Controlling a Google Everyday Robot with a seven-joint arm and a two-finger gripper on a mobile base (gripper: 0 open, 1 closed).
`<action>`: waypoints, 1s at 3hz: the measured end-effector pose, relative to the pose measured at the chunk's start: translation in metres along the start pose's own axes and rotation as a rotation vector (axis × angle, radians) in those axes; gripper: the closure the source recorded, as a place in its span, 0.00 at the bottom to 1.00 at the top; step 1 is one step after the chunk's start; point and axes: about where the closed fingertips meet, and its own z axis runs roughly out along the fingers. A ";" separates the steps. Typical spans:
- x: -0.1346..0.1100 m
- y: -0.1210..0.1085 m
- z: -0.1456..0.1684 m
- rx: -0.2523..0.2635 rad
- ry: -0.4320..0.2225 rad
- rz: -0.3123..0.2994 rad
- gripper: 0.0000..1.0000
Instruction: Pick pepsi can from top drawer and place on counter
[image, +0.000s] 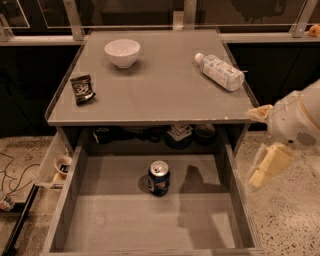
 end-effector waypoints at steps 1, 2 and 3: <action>0.010 0.004 0.041 0.003 -0.212 0.009 0.00; -0.012 0.013 0.071 -0.033 -0.400 -0.043 0.00; -0.012 0.013 0.071 -0.033 -0.400 -0.043 0.00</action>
Offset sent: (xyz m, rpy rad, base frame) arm 0.0086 0.0706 -0.0786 0.5718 -0.1576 0.1446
